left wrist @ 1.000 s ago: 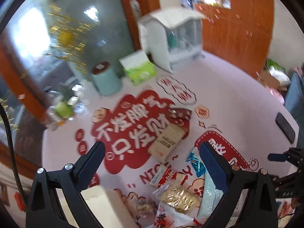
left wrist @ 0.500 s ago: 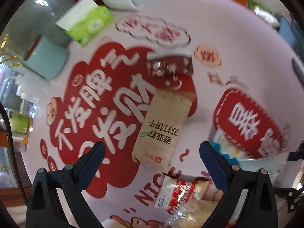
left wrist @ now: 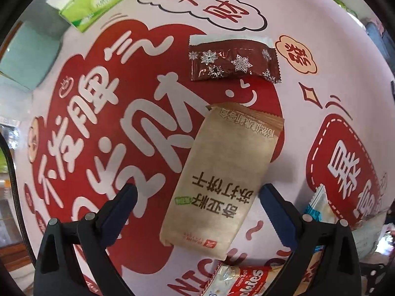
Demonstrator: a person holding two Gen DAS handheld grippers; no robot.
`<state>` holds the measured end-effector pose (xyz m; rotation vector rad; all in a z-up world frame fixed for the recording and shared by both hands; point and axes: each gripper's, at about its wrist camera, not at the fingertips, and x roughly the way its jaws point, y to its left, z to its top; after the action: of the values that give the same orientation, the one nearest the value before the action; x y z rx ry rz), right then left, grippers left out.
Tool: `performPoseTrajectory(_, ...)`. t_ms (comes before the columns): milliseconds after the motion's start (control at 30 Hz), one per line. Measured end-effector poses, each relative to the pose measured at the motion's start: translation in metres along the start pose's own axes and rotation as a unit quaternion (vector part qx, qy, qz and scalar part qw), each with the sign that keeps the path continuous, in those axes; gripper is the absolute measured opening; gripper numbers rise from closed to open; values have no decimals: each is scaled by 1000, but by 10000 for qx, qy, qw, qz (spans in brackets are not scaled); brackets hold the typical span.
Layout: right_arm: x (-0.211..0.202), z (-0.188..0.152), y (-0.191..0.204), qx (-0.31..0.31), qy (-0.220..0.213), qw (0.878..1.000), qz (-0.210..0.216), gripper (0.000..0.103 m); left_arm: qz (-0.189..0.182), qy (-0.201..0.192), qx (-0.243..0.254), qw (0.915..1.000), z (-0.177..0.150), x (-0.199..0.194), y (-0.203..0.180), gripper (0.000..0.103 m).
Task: Organize snacks
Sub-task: 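Grasp the brown biscuit packet with left gripper while right grasps clear white bag, then carry both held packets over the white tray with both grippers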
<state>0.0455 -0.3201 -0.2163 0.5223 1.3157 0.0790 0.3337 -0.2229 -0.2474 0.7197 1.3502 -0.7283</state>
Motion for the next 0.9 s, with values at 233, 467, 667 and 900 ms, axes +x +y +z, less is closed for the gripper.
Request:
performPoseTrajectory(233, 1, 1, 3, -103, -117, 9999, 72, 54, -264, 18, 76, 9996, 3, -1, -2, 78)
performPoseTrajectory(467, -3, 0, 17, -339, -361, 9988, 15, 35, -361, -34, 221, 9991, 3, -11, -24, 54)
performPoseTrajectory(667, -13, -2, 21, -452, -525, 9976, -33, 27, -234, -138, 111, 9996, -17, -25, -44, 54)
performPoseTrajectory(900, -35, -4, 21, -493, -750, 9957, -215, 25, -118, -426, 32, 9990, -41, -71, -59, 54)
